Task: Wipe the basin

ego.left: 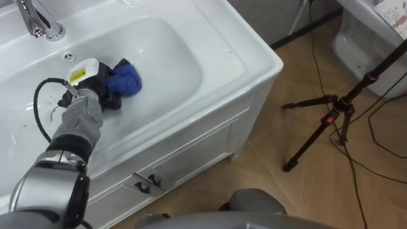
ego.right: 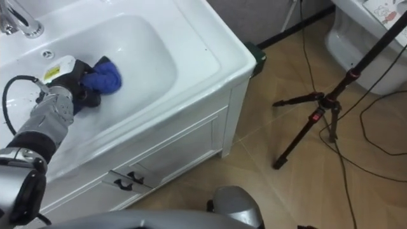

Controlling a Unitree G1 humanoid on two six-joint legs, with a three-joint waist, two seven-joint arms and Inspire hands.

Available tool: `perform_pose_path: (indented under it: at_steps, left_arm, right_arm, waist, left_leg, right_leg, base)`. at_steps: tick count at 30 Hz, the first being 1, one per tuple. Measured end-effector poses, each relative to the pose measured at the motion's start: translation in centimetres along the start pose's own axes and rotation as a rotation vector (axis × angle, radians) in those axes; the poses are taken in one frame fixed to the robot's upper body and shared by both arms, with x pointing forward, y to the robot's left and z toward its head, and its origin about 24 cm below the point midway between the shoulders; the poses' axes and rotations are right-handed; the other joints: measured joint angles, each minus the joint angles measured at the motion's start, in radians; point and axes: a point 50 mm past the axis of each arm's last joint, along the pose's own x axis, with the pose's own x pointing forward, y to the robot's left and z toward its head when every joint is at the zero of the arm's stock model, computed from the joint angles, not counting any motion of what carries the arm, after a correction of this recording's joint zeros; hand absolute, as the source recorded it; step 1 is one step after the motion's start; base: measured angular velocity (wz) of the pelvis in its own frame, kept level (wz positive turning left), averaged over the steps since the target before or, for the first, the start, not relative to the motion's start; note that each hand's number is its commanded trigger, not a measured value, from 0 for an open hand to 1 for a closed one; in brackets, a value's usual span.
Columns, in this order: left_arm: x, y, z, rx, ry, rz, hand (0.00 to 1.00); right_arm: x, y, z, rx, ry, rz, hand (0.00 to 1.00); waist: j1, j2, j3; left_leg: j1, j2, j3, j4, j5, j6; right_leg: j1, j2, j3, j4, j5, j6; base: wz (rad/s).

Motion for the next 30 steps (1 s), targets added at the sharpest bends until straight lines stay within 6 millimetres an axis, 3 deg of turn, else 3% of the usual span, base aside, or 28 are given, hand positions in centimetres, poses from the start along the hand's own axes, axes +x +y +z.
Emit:
perform_pose_path:
  at_steps: [6, 9, 10, 13, 16, 22, 30]
  left_arm:
    - [-0.5, -0.5, -1.9, 0.093, 0.031, 0.011, 1.0]
    - [-0.5, -0.1, -2.7, 0.183, 0.037, 0.02, 1.0]
    - [-0.6, 0.2, -3.5, 0.219, 0.049, 0.025, 1.0]
    - [-1.0, 0.8, -5.8, 0.308, 0.1, 0.045, 1.0]
    - [-1.6, 1.3, -8.1, 0.389, 0.173, 0.059, 1.0]
    - [-1.8, 2.0, -9.3, 0.466, 0.217, 0.067, 1.0]
    - [-1.9, 1.8, -9.6, 0.488, 0.233, 0.019, 1.0]
  right_arm:
    - [-0.1, -0.4, -0.1, 0.011, -0.007, -0.011, 0.0]
    - [-0.1, -0.6, -0.1, 0.027, -0.02, -0.018, 0.0]
    - [-0.1, -0.6, -0.1, 0.032, -0.018, -0.023, 0.0]
    - [-0.2, -1.1, -0.4, 0.081, -0.016, -0.036, 0.0]
    - [-0.3, -1.5, -0.8, 0.108, -0.014, -0.047, 0.0]
    - [-0.4, -1.7, -0.7, 0.098, -0.032, -0.054, 0.0]
    - [-0.5, -2.3, -0.1, 0.085, -0.055, -0.071, 0.0]
  waist:
    - [0.021, 0.006, 0.0]
    - [0.032, 0.017, -0.0036]
    - [0.032, 0.026, -0.009]
    - [0.036, 0.026, -0.0093]
    - [0.043, 0.033, -0.0087]
    - [0.094, 0.056, -0.0017]
    - [0.109, 0.081, -0.0066]
  left_leg:
    - [0.015, 0.0, 0.001, -0.002, 0.001, -0.002]
    - [-0.002, 0.006, -0.03, 0.008, 0.002, -0.003]
    - [-0.001, 0.004, -0.03, -0.002, 0.002, -0.004]
    - [0.0, 0.005, -0.031, -0.006, 0.005, -0.009]
    - [0.0, 0.0, -0.063, -0.012, 0.005, -0.01]
    - [0.01, -0.012, -0.057, -0.052, 0.005, -0.015]
    - [0.022, -0.038, -0.114, -0.094, 0.014, -0.032]
  right_leg:
    - [0.017, 0.004, -0.003, -0.006, -0.005, -0.005]
    - [0.018, 0.017, -0.002, -0.02, -0.002, -0.013]
    - [0.023, 0.019, -0.002, -0.023, 0.0, -0.016]
    - [0.025, 0.024, -0.001, -0.024, 0.0, -0.02]
    - [0.033, 0.027, -0.009, -0.031, -0.001, -0.023]
    - [0.031, 0.023, -0.03, -0.045, -0.002, -0.024]
    - [0.058, 0.015, -0.062, -0.056, -0.006, -0.03]
  base:
    - [0.01]
    - [-0.06]
    - [0.0]
    - [-0.03]
    - [0.04]
    - [0.11]
    - [0.11]
